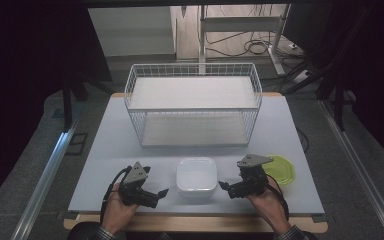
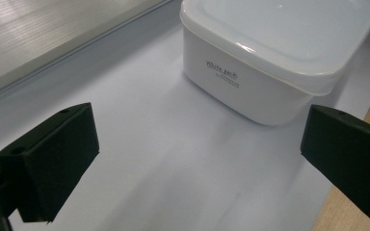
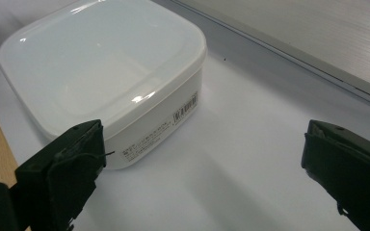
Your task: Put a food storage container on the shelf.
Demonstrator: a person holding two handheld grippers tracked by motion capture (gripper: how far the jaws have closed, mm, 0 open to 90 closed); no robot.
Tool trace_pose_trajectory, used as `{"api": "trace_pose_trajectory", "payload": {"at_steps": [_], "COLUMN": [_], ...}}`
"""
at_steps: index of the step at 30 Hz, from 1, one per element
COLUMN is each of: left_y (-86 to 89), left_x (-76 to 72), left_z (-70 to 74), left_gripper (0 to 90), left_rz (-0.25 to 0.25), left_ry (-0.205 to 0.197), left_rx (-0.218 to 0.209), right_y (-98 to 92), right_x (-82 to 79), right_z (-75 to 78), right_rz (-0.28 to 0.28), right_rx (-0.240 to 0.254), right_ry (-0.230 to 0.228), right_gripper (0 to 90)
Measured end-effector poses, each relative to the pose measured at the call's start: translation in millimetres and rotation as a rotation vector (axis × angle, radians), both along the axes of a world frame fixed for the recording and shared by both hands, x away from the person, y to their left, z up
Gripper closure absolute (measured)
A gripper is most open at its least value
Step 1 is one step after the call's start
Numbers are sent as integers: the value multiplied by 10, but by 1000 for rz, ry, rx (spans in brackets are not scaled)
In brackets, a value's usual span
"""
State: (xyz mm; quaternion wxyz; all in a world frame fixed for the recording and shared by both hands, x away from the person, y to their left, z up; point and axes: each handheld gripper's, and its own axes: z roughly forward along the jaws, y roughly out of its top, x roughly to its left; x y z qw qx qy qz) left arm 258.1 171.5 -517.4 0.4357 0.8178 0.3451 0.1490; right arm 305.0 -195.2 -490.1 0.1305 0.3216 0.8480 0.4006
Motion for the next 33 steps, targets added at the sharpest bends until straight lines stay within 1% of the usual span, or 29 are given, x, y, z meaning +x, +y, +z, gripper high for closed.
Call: {"api": "trace_pose_trajectory", "payload": {"at_steps": [4,9,12,15,17,18,23,24,27,28,29,31,32,33], "left_y": [-29,-91,-128,-143,-163,-176,-223,-244,-272,-290,-304,-334,-347,-358], "left_x": [7,15,36,49,63,84,150,194,233,247,262,302,329,355], "left_z": [24,58,96,118,141,165,194,199,193,184,173,148,140,136], "left_gripper": [0,6,8,8,9,8,17,26,41,59,59,72,72,78], "left_rz": [1,-19,-25,-26,-25,-41,-51,-58,-63,-61,-64,-71,-73,-79], "left_ry": [12,26,36,37,31,27,36,47,57,65,67,83,92,98], "left_rx": [8,2,-5,-4,-2,-22,-41,-54,-56,-52,-45,-37,-52,-53], "right_y": [11,44,72,87,108,139,222,253,288,320,320,349,360,371], "right_x": [-7,-14,-18,-16,-16,-17,-17,-9,-1,19,19,35,45,62], "right_z": [8,23,39,52,60,65,48,40,36,38,38,53,60,67], "right_rz": [-4,2,6,6,8,10,32,39,36,27,27,27,27,27], "right_rx": [-1,-5,7,10,9,9,0,7,11,20,20,20,22,27], "right_ry": [-6,-12,-16,-16,-14,-6,6,19,30,49,49,43,44,50], "right_gripper": [13,8,5,5,6,5,2,0,0,13,13,46,54,65]}}
